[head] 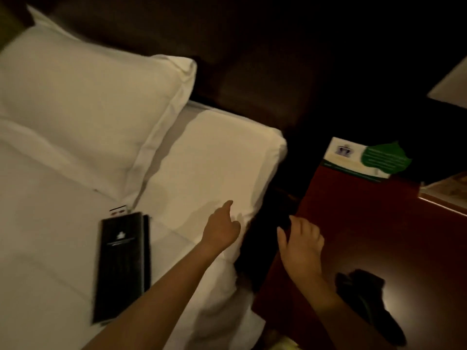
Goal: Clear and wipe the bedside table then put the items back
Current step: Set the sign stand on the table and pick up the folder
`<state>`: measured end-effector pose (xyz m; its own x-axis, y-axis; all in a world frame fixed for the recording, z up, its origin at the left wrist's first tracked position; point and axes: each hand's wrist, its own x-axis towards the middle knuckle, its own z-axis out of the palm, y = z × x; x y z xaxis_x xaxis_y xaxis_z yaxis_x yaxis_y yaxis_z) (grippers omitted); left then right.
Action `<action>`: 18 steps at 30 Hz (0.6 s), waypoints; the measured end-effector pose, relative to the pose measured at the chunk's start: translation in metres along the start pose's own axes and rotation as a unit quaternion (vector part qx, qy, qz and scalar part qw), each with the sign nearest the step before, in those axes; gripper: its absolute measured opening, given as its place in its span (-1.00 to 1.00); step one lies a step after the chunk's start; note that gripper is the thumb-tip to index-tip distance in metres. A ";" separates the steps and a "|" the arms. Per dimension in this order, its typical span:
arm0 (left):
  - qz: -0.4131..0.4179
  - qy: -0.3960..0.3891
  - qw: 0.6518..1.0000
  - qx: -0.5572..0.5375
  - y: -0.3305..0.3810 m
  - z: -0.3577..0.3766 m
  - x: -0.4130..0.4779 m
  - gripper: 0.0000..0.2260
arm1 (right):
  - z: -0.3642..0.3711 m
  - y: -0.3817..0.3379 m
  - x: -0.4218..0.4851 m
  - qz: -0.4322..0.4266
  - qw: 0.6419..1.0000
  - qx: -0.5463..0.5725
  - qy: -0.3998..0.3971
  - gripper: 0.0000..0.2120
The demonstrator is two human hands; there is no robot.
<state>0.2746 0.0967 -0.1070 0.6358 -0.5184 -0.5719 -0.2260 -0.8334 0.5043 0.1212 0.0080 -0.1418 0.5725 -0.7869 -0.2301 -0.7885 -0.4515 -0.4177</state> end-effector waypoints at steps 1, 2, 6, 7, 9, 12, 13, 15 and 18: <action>-0.006 0.007 0.999 0.038 -0.013 -0.012 -0.001 -0.44 | 0.008 -0.016 -0.004 -0.014 0.999 -0.038 -0.005 -0.55; -0.018 0.013 0.997 0.079 -0.026 -0.024 -0.003 -0.43 | 0.016 -0.032 -0.008 -0.030 0.997 -0.065 -0.006 -0.51; -0.076 0.026 0.983 0.163 -0.084 -0.062 -0.013 -0.40 | 0.052 -0.093 -0.019 -0.075 0.981 -0.137 -0.118 -0.44; -0.087 0.032 0.982 0.164 -0.099 -0.070 -0.015 -0.40 | 0.061 -0.108 -0.021 -0.091 0.974 -0.143 -0.149 -0.44; -0.113 0.057 0.979 0.157 -0.127 -0.086 -0.022 -0.41 | 0.075 -0.138 -0.027 -0.129 0.962 -0.134 -0.199 -0.47; -0.144 0.119 0.976 0.112 -0.166 -0.105 -0.033 -0.36 | 0.095 -0.175 -0.037 -0.194 0.949 -0.097 -0.229 -0.59; -0.141 0.143 0.975 0.095 -0.177 -0.109 -0.037 -0.35 | 0.100 -0.186 -0.040 -0.203 0.946 -0.082 -0.240 -0.62; -0.129 0.188 0.972 0.050 -0.194 -0.115 -0.044 -0.33 | 0.109 -0.206 -0.047 -0.206 0.947 -0.045 -0.242 -0.63; -0.176 0.212 0.959 -0.067 -0.212 -0.121 -0.049 -0.33 | 0.115 -0.230 -0.055 -0.217 0.956 0.012 -0.196 -0.67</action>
<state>0.3805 0.3214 -0.1079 0.9049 -0.0615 -0.4213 0.1360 -0.8959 0.4229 0.2966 0.2038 -0.1344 0.8883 -0.3080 -0.3408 -0.4555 -0.6859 -0.5675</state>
